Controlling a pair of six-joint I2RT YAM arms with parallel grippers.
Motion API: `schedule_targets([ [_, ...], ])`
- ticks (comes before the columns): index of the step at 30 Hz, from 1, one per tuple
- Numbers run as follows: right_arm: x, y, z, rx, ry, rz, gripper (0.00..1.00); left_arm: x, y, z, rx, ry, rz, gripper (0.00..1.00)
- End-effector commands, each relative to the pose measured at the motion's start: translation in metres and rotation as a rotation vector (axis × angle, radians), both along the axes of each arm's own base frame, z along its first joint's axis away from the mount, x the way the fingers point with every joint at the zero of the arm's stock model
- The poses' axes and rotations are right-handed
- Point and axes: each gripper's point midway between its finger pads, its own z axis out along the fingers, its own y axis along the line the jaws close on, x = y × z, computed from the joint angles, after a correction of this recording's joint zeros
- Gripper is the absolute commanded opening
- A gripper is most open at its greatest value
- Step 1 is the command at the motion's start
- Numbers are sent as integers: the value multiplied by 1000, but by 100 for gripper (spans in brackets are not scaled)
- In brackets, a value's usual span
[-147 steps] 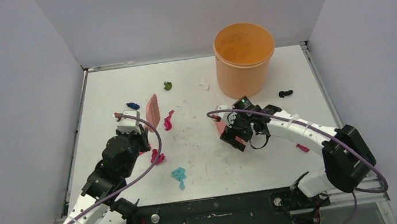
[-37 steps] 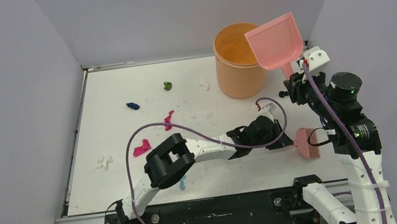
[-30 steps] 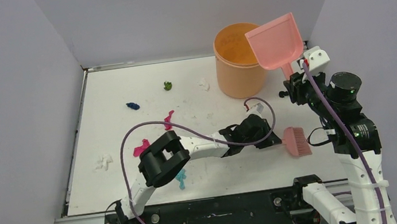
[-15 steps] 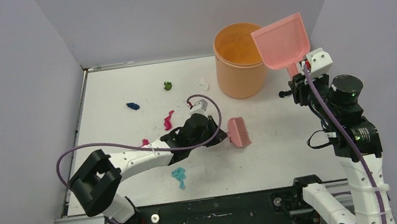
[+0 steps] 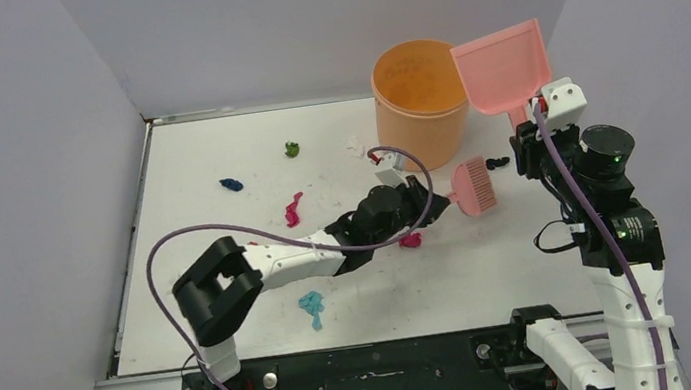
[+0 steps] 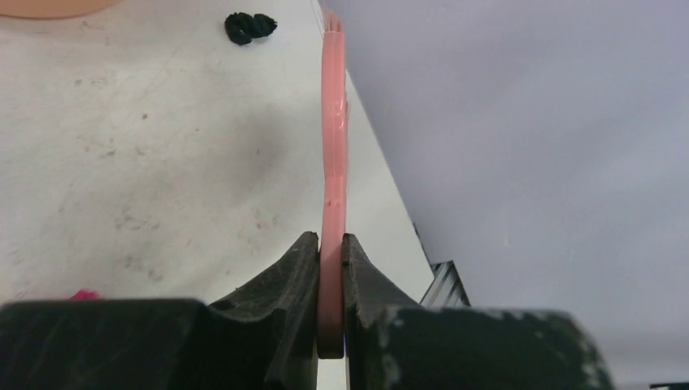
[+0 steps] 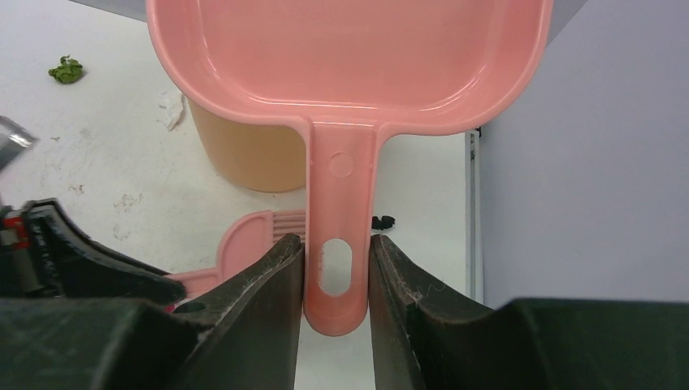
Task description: Sweep away the paper scraps from the table
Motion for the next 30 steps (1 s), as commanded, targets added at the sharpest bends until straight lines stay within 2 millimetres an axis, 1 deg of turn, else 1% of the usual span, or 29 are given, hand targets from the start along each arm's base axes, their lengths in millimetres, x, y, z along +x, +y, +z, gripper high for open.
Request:
schedule_targets([
  [1, 0, -3, 32, 20, -93, -22, 5, 20, -43, 45, -292, 0, 22, 0],
  [4, 0, -2, 30, 16, -89, -16, 5, 28, -69, 44, -383, 29, 3, 0],
  [5, 0, -3, 29, 12, -88, -17, 5, 31, -76, 47, -411, 24, -4, 0],
  [6, 0, -3, 28, 13, -87, -18, 5, 35, -84, 39, -419, 31, -4, 0],
  [7, 0, -9, 27, 12, -84, -41, 5, 36, -91, 44, -443, 23, -10, 0],
  [8, 0, -10, 26, 12, -83, -44, 5, 40, -98, 42, -453, 25, -10, 0],
  [9, 0, -10, 26, 12, -79, -44, 5, 45, -107, 29, -450, 54, -4, 0],
  [11, 0, -10, 25, 14, -78, -42, 5, 54, -118, 19, -469, 99, 20, 0],
  [13, -1, -9, 25, 20, -76, -37, 5, 63, -126, 4, -493, 161, 55, 0],
  [18, -4, -8, 20, 35, -64, -33, 5, 88, -140, -29, -542, 298, 162, 0],
  [21, -5, -10, 18, 34, -64, -38, 5, 95, -151, -41, -542, 345, 186, 0],
  [23, -5, -10, 18, 35, -67, -38, 5, 99, -155, -52, -499, 369, 220, 0],
  [26, -4, -9, 16, 37, -61, -34, 5, 106, -152, -60, -471, 391, 276, 0],
  [30, -4, -7, 13, 43, -50, -26, 5, 106, -145, -62, -442, 393, 276, 0],
])
